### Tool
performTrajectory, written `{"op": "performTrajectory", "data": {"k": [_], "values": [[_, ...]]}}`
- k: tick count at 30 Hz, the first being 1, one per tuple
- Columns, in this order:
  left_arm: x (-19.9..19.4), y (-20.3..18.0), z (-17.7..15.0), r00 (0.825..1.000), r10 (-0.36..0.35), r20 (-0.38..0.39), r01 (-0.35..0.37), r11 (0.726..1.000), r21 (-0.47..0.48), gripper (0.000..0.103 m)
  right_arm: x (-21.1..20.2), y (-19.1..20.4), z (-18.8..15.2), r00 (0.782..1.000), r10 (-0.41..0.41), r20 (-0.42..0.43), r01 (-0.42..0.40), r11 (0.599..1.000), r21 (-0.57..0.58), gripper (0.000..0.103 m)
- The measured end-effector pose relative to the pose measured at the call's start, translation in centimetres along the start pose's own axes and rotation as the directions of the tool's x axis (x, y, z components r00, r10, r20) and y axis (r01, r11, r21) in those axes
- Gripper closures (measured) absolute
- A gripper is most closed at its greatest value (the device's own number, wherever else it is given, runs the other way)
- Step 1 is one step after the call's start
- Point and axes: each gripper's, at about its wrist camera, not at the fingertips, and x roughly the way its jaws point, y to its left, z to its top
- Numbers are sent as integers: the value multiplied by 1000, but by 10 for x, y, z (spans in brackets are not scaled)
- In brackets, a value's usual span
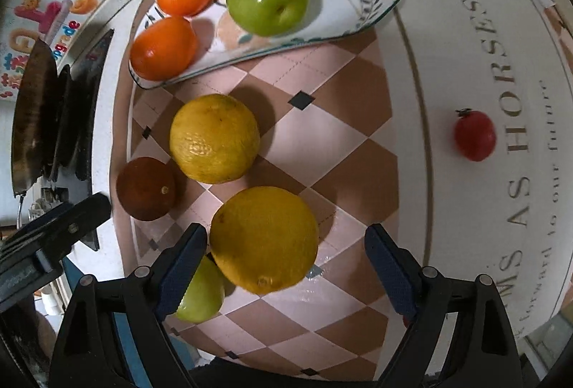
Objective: Organize fruits
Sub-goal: 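Grasp a brown fruit with the left tool while the right tool grasps a lemon, then place the brown fruit on the plate while the right tool places the lemon there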
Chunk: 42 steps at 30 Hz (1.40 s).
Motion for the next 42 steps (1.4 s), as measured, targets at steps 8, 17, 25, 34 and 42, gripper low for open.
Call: {"op": "performTrajectory", "data": {"k": [8,17,25,34,42], "values": [[47,-22,16,995,-1,-103,9,997,71,14,14,8,1,1000,-2,-31,1,1000,-30,12],[50,-28,8,997,-26,-70,32,996,89,47,17,31,2,999,-9,-35,6,996,-93,36],[46,-15,-27,996,-33,-78,38,997,72,47,20,33,-2,998,-1,-58,-4,995,-96,36],[38,-6,-28,997,-57,-51,59,998,33,47,17,35,-6,998,-11,-55,3,990,-139,37],[-42,-11,17,987,-140,76,137,990,41,47,-52,18,25,991,91,94,-86,994,-64,37]]}}
